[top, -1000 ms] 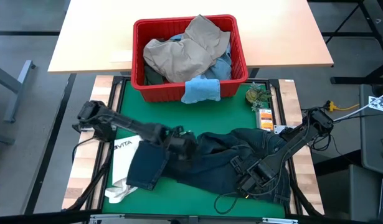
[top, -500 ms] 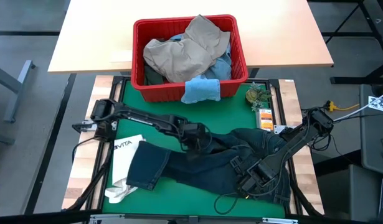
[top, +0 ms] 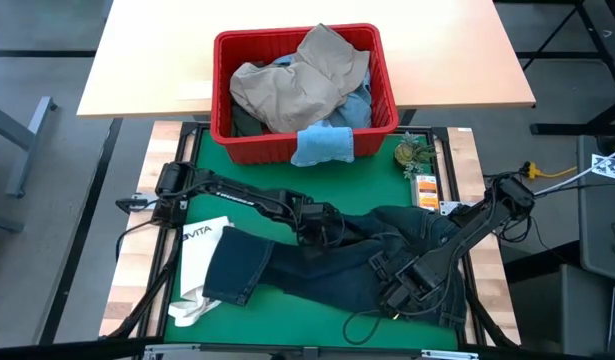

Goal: Fold Laundry from Bin
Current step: Fold the dark blue pants

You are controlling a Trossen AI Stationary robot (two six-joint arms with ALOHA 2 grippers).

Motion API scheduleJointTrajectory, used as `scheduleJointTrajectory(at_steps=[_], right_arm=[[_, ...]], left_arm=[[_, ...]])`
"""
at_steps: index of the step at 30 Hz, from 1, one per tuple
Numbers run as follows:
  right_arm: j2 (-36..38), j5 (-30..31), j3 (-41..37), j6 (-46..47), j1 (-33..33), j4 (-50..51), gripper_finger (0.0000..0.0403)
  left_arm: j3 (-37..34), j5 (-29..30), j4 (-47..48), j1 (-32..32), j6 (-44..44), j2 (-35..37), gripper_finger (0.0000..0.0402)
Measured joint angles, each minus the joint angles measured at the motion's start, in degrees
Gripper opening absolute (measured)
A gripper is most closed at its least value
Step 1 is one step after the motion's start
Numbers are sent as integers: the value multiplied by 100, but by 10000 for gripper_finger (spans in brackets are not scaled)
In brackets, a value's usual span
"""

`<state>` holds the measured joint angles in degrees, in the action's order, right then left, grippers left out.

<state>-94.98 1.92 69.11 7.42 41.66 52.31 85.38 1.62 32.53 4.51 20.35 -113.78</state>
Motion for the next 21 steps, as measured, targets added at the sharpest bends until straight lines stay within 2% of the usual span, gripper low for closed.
scheduleJointTrajectory(at_steps=[4,5,8,12,21], right_arm=[[-152,-463,-118,36,-1,-187,188],[-207,-643,-164,46,-1,-297,188],[-368,-1135,-268,49,-1,-458,188],[-598,-1593,-377,50,-1,-609,188],[-1106,-2444,-411,342,-5,-617,188]], left_arm=[[118,60,115,-7,-165,29,29],[148,71,169,-9,-251,29,17],[303,224,365,-24,-451,31,15],[776,801,1249,-28,-782,32,7],[1879,2839,3277,-24,-1355,44,7]])
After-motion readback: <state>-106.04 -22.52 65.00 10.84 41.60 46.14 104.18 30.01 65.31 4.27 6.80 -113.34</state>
